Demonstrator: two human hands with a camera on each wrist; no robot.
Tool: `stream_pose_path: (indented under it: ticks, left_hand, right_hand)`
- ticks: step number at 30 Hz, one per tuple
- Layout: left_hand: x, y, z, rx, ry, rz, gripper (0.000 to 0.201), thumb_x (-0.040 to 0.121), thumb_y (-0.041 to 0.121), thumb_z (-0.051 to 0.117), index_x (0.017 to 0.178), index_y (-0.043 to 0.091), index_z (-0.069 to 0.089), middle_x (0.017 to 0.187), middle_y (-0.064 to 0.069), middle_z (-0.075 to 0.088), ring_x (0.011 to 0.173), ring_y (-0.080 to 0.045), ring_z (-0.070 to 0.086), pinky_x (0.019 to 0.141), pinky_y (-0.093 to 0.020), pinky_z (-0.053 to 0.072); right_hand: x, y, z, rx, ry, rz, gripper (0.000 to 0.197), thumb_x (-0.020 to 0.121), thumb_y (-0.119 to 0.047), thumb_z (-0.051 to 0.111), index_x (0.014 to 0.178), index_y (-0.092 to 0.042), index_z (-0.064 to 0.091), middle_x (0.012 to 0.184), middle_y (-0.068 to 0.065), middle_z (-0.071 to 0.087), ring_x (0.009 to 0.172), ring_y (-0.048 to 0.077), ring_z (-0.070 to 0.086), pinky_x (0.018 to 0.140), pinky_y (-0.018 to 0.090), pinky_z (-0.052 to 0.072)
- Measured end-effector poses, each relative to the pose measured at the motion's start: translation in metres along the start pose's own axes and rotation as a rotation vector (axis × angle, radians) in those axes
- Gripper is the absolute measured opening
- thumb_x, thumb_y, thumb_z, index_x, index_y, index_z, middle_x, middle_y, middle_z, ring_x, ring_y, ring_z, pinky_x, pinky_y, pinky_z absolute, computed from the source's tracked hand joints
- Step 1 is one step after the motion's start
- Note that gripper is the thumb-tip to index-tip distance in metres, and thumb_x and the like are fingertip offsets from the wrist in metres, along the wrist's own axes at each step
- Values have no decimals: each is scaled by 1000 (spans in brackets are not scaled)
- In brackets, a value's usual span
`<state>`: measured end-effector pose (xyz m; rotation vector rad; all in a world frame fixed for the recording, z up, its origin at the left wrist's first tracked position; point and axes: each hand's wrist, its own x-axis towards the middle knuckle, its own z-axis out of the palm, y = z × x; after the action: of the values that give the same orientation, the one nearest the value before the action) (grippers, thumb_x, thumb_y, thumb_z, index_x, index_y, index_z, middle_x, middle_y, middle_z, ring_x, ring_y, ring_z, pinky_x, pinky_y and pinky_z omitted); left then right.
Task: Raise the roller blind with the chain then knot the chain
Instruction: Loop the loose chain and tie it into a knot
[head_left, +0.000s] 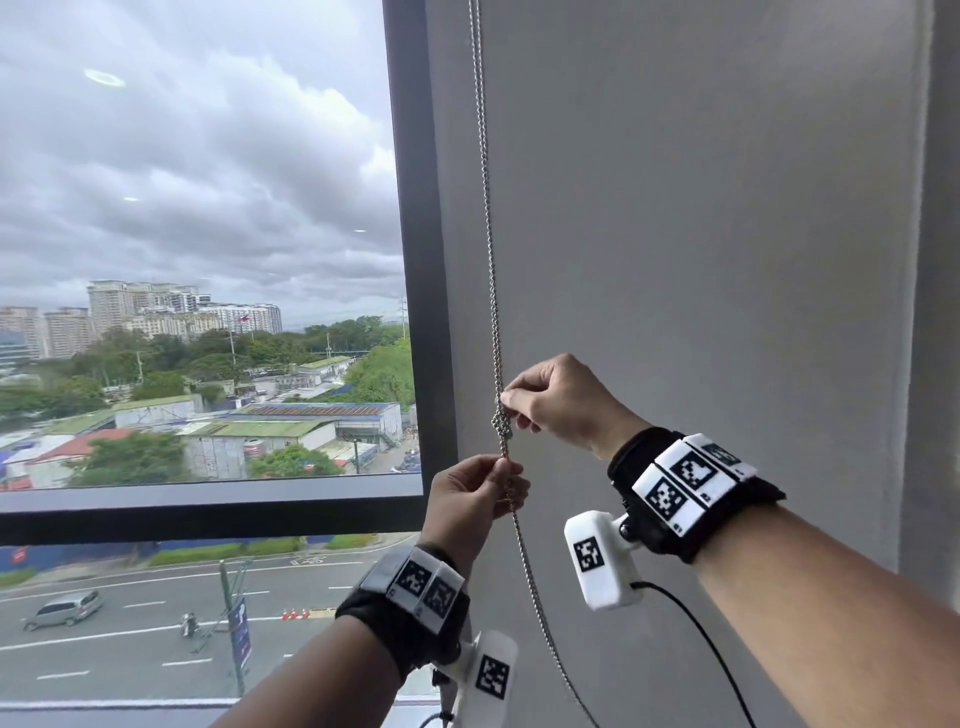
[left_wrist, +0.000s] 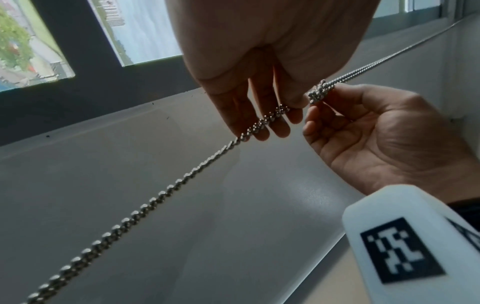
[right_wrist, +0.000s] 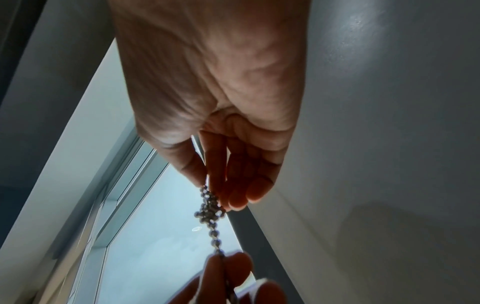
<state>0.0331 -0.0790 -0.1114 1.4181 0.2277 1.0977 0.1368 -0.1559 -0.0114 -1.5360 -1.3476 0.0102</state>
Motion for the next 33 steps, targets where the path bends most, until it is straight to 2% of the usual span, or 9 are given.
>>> stream_pose_path:
  ticks: [3,5,8,10,12,15,18,24,33]
  left_hand:
    - [1,2,-1,133,-15,57,16,88,9,56,78,7,69,60,6,69,56,-3,57,58,-17,44]
    - [1,4,-3,158,-17,101,14,86,6,58,86,-4,69,60,9,68,55,3,54,58,-13,40]
    - [7,7,-8,223,7,131,15,84,9,62,88,-3,71,78,-11,70,64,-4,59,66,-18,46]
    - [10,8,-13,246,24,110,12,86,11,60,82,8,72,77,-8,69,59,-1,56,61,-14,43]
    - [15,9,-18,191,32,60,15,88,10,56,80,12,69,72,2,71,60,2,59,61,-15,43]
    - [19,13,-23,50,39,-17,18,91,7,51,78,6,64,62,1,71,62,-6,65,63,-16,49]
    - [19,17,-27,-150,92,-108,24,93,1,43,73,3,56,48,-1,59,49,-11,61,52,-17,50]
    - [10,19,-52,-263,34,-160,26,92,0,38,69,5,50,50,-1,45,55,-18,51,55,-21,43]
    - [10,24,-63,169,-69,-9,21,90,5,48,72,7,59,65,3,65,62,-6,54,57,-19,34]
  right_hand:
    - [-7,11,3,103,-175,111,23,75,-19,60,76,0,72,68,14,69,66,20,63,66,35,52]
    - [-15,23,6,169,-334,207,35,71,-22,60,94,2,69,75,7,67,74,21,63,71,34,51]
    - [-30,51,15,285,-514,339,49,74,-20,71,121,-12,58,99,7,70,87,21,63,80,32,48]
    - [-38,69,23,291,-575,390,60,74,-18,76,129,-15,52,117,12,70,94,20,65,82,33,47]
    - [-46,81,30,253,-625,396,51,74,-15,77,122,-14,61,106,6,73,93,15,66,82,33,46]
    - [-54,84,39,237,-681,371,15,77,-16,71,92,-17,73,81,-2,68,79,10,62,80,31,48]
    - [-53,77,37,399,-629,420,12,78,-17,61,65,-15,62,70,5,62,70,16,63,74,35,50]
    - [-31,57,16,724,-431,499,29,88,-18,47,60,-18,41,55,1,36,52,21,43,60,33,38]
    - [5,-3,-6,1045,-204,426,28,97,-16,34,94,-6,60,56,-4,41,44,9,38,41,20,32]
